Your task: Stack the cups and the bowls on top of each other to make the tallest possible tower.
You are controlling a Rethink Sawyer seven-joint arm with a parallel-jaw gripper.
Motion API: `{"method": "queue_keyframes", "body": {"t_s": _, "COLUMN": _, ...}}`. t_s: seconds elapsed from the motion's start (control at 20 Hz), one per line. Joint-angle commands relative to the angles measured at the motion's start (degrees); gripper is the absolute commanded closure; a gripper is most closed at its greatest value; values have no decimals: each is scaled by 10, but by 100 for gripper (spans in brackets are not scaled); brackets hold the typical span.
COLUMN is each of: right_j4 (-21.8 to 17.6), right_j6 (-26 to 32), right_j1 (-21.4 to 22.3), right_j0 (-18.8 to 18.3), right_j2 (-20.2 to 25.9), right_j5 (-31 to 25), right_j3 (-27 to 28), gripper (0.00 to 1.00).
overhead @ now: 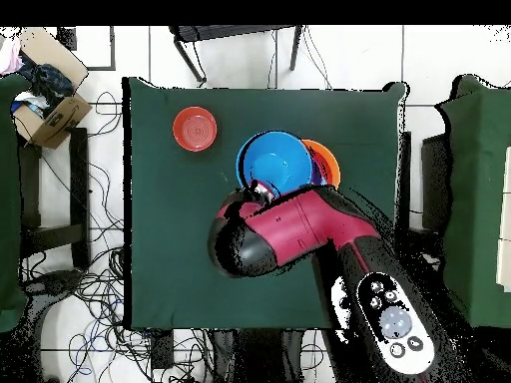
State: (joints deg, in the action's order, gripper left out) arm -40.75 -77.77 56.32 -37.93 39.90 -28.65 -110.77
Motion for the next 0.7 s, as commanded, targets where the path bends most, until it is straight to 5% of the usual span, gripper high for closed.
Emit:
{"method": "queue_keyframes", "body": {"t_s": 0.05, "right_j4": -63, "right_j6": -71, "right_j1": -65, "right_j0": 28, "right_j2": -59, "right_j5": 62, "right_j3": 7, "gripper": 100}}
{"method": "queue_keyframes", "body": {"t_s": 0.7, "right_j4": -50, "right_j6": -58, "right_j1": -89, "right_j0": 23, "right_j2": -101, "right_j5": 83, "right_j3": 17, "gripper": 100}}
